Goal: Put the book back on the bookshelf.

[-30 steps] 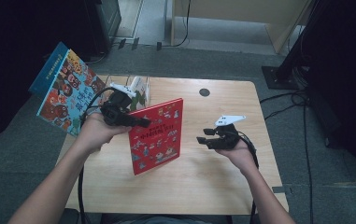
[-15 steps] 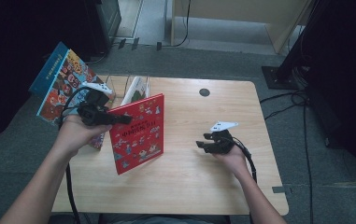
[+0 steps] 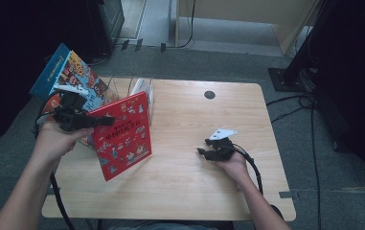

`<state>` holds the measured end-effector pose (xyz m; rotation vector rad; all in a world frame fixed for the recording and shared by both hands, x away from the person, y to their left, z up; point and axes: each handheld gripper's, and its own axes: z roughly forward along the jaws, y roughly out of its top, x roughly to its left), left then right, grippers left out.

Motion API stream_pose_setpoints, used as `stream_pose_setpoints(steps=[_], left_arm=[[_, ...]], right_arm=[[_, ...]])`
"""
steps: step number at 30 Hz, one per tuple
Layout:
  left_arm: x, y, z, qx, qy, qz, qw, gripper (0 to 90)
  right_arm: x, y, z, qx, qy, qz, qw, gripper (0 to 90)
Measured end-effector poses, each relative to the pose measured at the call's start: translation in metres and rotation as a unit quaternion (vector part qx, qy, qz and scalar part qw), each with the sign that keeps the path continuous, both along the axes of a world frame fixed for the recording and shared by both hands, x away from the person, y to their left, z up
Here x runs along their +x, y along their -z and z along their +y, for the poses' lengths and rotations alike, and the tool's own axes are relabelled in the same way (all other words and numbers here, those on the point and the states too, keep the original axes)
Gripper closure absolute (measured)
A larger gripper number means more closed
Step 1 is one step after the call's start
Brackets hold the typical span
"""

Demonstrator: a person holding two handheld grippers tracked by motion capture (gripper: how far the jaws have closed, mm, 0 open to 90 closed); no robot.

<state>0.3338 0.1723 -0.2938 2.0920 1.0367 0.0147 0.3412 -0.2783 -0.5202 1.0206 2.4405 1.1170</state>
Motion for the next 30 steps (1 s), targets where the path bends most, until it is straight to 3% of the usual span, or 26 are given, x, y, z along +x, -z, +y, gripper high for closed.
stream_pose_setpoints(steps=[3,14,20,24,30], left_arm=[[-0.001,-0.001,0.013,-0.006,-0.024,0.003,0.9997,79.8],[-0.001,-0.002,0.048,-0.008,-0.091,0.008,0.9958,79.8],[0.005,-0.003,0.059,0.004,-0.130,0.005,0.9914,79.7],[0.013,-0.003,0.061,0.013,-0.159,0.003,0.9872,79.7],[0.029,-0.005,0.059,0.018,-0.176,0.000,0.9842,79.7]], right_arm=[[-0.002,0.002,0.001,-0.004,-0.009,-0.013,0.9999,40.8],[-0.003,0.004,0.003,0.001,-0.009,-0.015,0.9998,37.8],[-0.003,0.004,0.004,-0.001,-0.008,-0.016,0.9998,35.5],[-0.003,0.004,0.004,-0.001,-0.009,-0.017,0.9998,35.5],[-0.003,0.004,0.004,0.000,-0.008,-0.017,0.9998,35.5]])
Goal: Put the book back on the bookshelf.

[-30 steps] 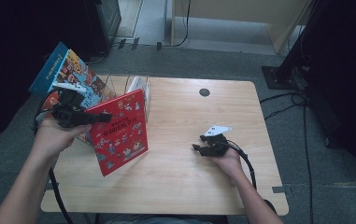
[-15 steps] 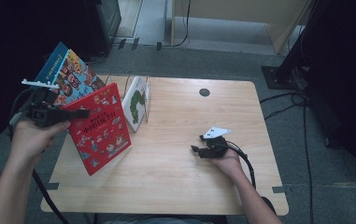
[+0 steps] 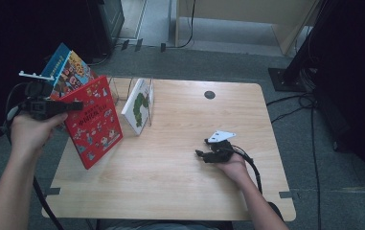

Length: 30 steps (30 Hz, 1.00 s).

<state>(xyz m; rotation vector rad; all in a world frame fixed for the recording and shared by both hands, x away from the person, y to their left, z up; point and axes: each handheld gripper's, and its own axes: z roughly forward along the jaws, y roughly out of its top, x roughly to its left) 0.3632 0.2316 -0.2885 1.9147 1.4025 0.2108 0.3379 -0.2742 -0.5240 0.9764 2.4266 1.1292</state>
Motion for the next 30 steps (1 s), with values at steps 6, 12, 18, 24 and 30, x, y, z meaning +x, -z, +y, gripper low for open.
stream_pose_setpoints(steps=[6,12,18,24,30], left_arm=[[0.019,-0.003,-0.007,0.007,-0.016,-0.009,0.9998,79.7],[0.042,-0.006,-0.015,0.017,-0.023,-0.016,0.9994,79.7],[0.062,-0.006,-0.022,0.020,-0.033,-0.032,0.9988,79.8],[0.073,0.006,-0.027,0.016,-0.034,-0.038,0.9986,79.6],[0.075,0.010,-0.028,0.013,-0.029,-0.026,0.9992,78.8]], right_arm=[[0.000,0.000,0.000,0.000,0.000,0.000,1.0000,35.5],[0.000,0.000,0.000,0.000,0.001,0.000,1.0000,35.4],[-0.001,0.000,0.000,-0.001,0.004,0.000,1.0000,35.3],[-0.002,0.000,0.000,-0.001,0.007,-0.002,1.0000,35.4],[-0.004,0.000,0.001,-0.001,0.014,0.001,0.9999,35.2]])
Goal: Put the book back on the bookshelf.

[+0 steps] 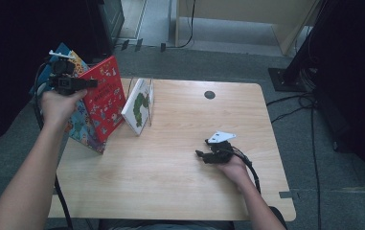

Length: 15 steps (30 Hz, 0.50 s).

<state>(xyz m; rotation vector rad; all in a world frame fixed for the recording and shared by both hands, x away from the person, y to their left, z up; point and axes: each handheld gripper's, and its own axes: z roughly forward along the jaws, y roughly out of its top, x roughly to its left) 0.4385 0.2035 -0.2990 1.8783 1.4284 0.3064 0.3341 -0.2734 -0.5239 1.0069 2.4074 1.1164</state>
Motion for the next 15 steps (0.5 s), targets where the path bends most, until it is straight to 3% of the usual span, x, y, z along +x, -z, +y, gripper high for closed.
stream_pose_setpoints(steps=[5,8,15], left_arm=[[0.000,0.000,0.004,0.001,0.013,0.034,0.9993,77.3],[-0.002,-0.002,0.007,0.007,0.012,0.036,0.9993,76.6],[-0.001,-0.002,0.010,0.014,0.023,0.071,0.9971,75.8]], right_arm=[[-0.001,0.000,0.000,0.000,0.001,0.000,1.0000,35.1],[-0.001,0.000,0.000,0.000,0.001,-0.001,1.0000,35.1],[-0.001,0.000,0.000,0.000,0.001,0.000,1.0000,35.1]])
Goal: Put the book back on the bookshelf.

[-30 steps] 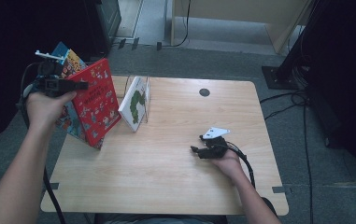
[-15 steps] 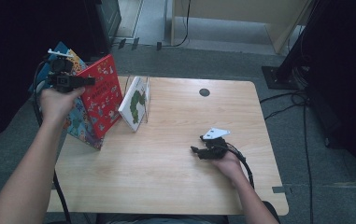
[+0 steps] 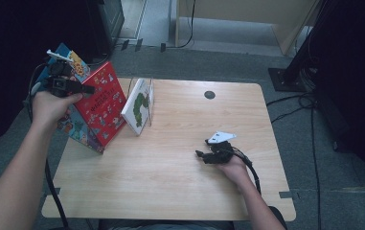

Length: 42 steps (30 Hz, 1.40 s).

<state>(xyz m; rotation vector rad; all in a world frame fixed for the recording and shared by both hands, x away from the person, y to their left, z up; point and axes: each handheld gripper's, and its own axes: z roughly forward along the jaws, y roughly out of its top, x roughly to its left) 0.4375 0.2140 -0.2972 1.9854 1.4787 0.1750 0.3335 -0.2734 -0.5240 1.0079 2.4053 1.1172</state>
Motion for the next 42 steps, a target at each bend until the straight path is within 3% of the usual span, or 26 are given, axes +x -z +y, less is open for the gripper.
stream_pose_setpoints(steps=[3,8,9,16,21,29,35,42], left_arm=[[0.002,0.001,-0.003,0.021,0.006,0.015,0.9996,75.8],[0.006,0.002,-0.002,0.016,0.006,0.027,0.9995,76.0],[0.007,0.002,-0.002,0.013,0.009,0.036,0.9992,75.8],[0.013,0.003,-0.010,0.025,0.020,0.066,0.9973,76.1],[0.016,-0.003,-0.013,0.043,0.029,0.097,0.9939,77.9],[0.022,-0.004,-0.010,0.031,0.003,0.095,0.9950,79.5],[0.030,-0.009,-0.003,0.011,-0.025,0.077,0.9966,79.5],[0.044,-0.008,-0.002,-0.005,-0.053,0.069,0.9962,79.3]], right_arm=[[0.000,0.000,0.000,0.000,0.000,0.000,1.0000,35.1],[0.000,0.000,0.000,0.000,0.000,0.000,1.0000,35.1],[0.000,0.000,0.000,0.000,0.000,0.000,1.0000,35.1],[0.000,0.000,0.000,0.000,0.000,0.000,1.0000,35.2],[0.000,0.000,0.000,0.001,0.001,0.000,1.0000,35.2],[0.000,0.000,0.000,0.000,0.000,0.000,1.0000,35.2],[0.000,0.000,0.000,0.001,0.001,0.002,1.0000,35.2],[-0.001,0.000,0.001,0.001,0.005,0.000,1.0000,35.7]])
